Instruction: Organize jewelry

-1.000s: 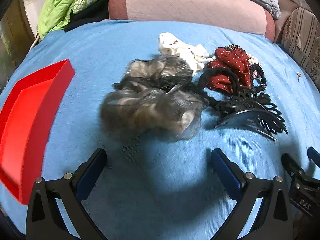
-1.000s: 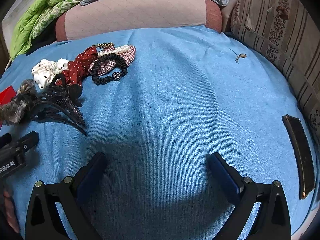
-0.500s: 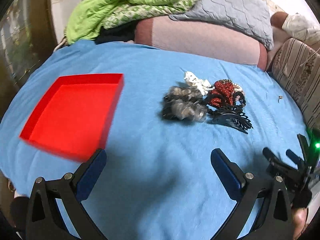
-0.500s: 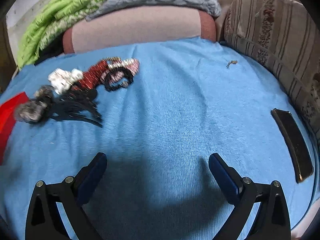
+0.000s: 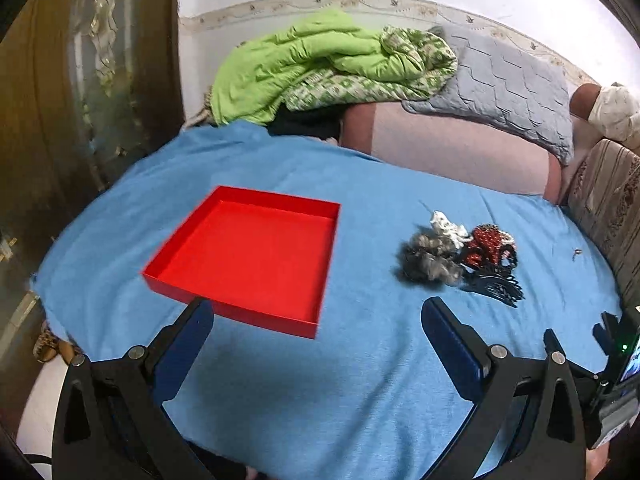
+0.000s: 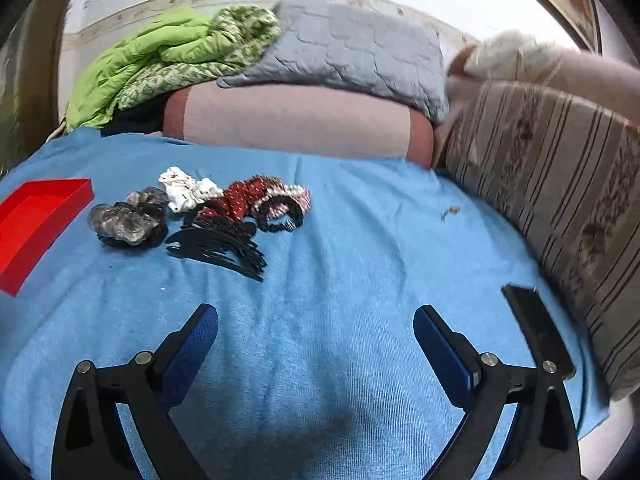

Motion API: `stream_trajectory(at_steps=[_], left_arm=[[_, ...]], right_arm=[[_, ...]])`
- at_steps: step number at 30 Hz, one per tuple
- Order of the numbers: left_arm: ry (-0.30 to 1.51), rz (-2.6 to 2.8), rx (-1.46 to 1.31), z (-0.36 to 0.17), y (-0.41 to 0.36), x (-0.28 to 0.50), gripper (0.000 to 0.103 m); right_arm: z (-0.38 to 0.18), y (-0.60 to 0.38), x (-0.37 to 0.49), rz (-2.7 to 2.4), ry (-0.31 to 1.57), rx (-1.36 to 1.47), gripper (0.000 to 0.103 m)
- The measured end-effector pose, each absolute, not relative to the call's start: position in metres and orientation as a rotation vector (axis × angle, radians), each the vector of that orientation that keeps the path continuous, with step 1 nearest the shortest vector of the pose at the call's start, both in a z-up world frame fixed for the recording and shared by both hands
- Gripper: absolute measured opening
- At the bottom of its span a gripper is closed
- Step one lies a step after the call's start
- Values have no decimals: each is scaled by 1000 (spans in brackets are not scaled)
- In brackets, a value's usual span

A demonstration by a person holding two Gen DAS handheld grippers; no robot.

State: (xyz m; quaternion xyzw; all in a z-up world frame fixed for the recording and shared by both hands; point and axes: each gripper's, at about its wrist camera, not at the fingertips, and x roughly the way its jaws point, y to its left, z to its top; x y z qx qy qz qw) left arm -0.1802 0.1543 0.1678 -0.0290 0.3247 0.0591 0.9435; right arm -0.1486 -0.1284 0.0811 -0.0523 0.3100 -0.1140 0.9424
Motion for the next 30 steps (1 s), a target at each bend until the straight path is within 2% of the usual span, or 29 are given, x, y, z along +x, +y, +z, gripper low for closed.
stream_trajectory(at_steps=[10, 30], left_arm=[[618, 105, 48, 183, 136, -197, 103], [610, 104, 18, 189, 137, -204, 103]], right_arm=[[90, -113, -158, -190, 592, -133, 100], [107, -92, -160, -118, 555, -124, 100]])
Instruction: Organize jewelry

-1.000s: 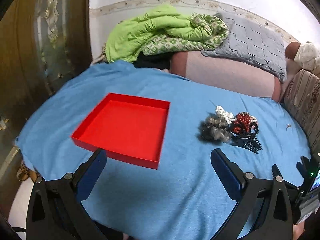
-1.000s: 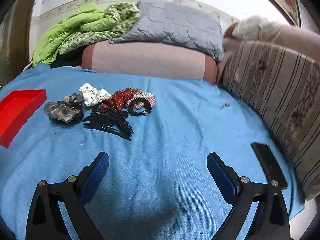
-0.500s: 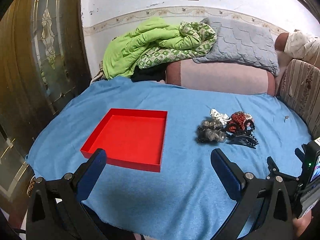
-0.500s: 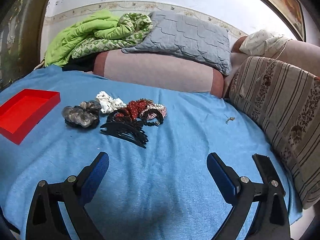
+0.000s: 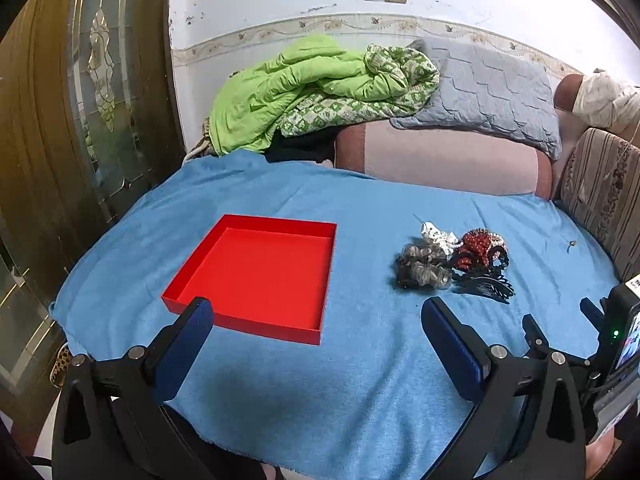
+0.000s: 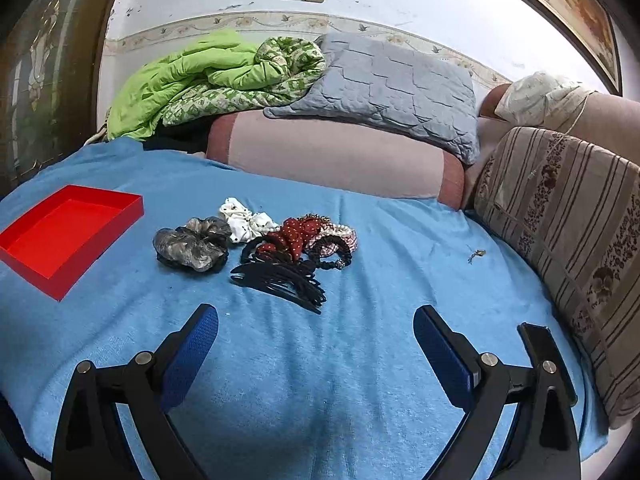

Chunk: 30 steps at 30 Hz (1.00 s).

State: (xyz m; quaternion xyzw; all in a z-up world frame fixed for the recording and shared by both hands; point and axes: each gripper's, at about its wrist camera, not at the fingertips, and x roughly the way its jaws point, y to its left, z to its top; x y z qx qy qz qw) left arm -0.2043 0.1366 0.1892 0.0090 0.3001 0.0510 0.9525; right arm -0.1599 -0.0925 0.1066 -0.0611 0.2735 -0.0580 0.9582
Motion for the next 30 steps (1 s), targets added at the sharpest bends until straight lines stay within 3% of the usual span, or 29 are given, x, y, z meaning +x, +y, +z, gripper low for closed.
stream_trajectory(at_steps=[19, 24, 30], left_arm=[[805, 8, -30, 125, 129, -143, 103], [831, -75, -22, 119, 119, -121, 103], [857, -135, -25, 115, 105, -85, 93]], right_arm=[[97, -125, -145, -84, 654, 36, 100], [92, -146, -126, -56, 729, 155, 91], [96, -158, -98, 8, 775, 166, 83]])
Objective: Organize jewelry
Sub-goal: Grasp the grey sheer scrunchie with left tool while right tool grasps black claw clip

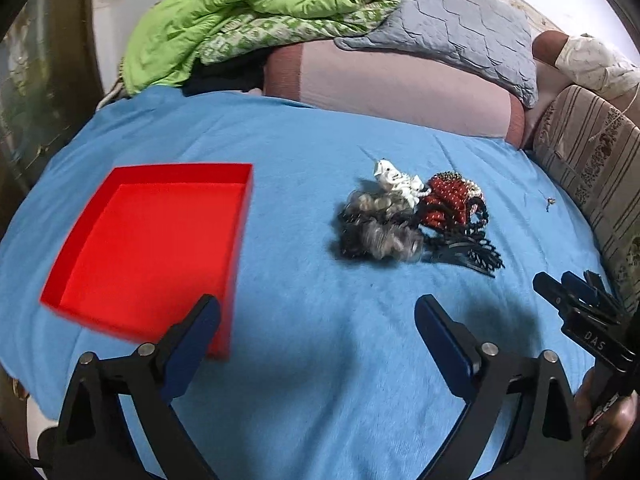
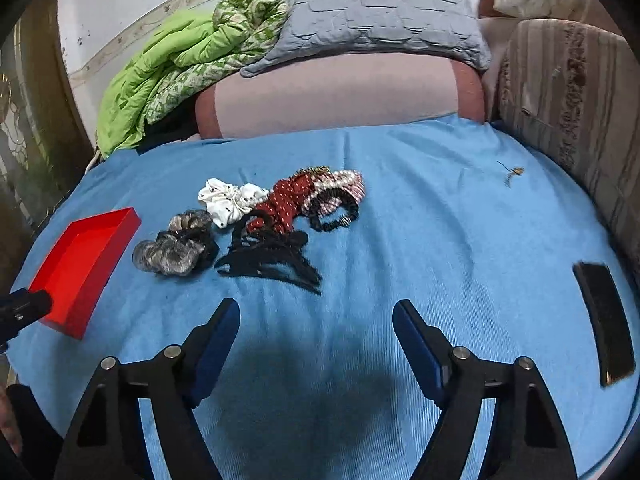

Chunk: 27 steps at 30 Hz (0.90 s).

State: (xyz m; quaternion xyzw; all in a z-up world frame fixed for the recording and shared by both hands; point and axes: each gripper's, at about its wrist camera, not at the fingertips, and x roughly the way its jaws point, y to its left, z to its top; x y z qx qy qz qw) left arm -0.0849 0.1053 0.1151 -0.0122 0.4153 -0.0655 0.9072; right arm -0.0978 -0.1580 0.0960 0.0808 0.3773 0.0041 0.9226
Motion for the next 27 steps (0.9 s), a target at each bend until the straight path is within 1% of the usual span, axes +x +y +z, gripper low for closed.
stream_trajectory(at_steps=[1, 3, 4, 5, 11, 22, 24, 25, 26, 27], left_arm=[[863, -146, -26, 114, 103, -78, 89], [876, -165, -28, 112, 99, -66, 84], [880, -174, -30, 111, 98, -59, 83], [881, -180, -31, 109, 96, -53, 83], [917, -219, -47, 94, 88, -19, 83], [1040, -305, -174, 53, 71, 36, 83], [1059, -318, -180, 50, 67, 41, 83], [1063, -327, -183, 48, 65, 44, 83], [1065, -332, -182, 46, 63, 45, 82], [1067, -337, -179, 46, 61, 46, 72]], right_arm=[[97, -159, -90, 28, 780, 164, 83], [97, -159, -79, 52, 788, 160, 83], [95, -158, -70, 75, 796, 150, 81], [94, -157, -64, 95, 802, 140, 78], [73, -142, -31, 206, 864, 84, 73], [52, -140, -5, 266, 906, 81, 71], [49, -139, 1, 279, 914, 86, 65], [47, -138, 4, 289, 923, 87, 58], [44, -137, 6, 296, 932, 88, 54], [42, -136, 7, 302, 938, 89, 52]])
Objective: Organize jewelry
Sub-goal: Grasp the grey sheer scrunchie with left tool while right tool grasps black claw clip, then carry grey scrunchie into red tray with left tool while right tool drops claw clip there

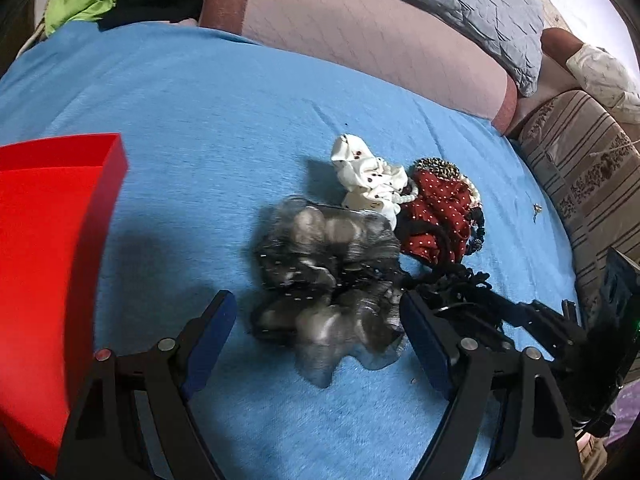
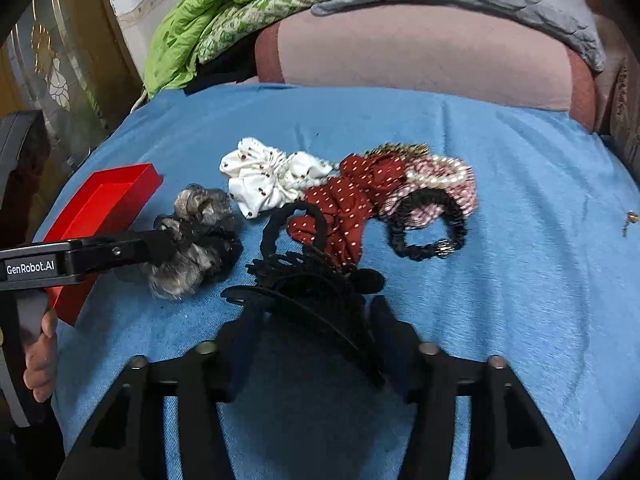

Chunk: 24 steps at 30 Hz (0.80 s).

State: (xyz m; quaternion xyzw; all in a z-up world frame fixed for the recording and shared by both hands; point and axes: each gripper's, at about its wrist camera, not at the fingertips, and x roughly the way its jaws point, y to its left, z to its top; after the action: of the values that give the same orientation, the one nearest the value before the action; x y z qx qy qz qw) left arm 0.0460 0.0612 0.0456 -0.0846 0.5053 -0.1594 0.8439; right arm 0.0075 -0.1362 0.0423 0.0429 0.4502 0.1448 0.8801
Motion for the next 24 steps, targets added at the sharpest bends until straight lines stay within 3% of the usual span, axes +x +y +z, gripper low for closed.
stream_trajectory(at_steps=[1, 4, 5, 10, 24], left_arm=[[1075, -344, -173, 44, 58, 47, 58], [1101, -346, -162, 38, 52, 47, 28], [1099, -343, -161, 39, 51, 46, 26], [1074, -329, -145, 50, 50, 34, 20], [917, -260, -136, 112, 108, -27, 20]], right_arm=[[40, -135, 9, 308, 947, 91, 47], [40, -135, 9, 324, 951, 101, 35], [40, -135, 9, 330, 951, 107, 33], [44, -135, 5, 345, 944, 131, 26], [71, -119, -32, 381, 876, 199, 22]])
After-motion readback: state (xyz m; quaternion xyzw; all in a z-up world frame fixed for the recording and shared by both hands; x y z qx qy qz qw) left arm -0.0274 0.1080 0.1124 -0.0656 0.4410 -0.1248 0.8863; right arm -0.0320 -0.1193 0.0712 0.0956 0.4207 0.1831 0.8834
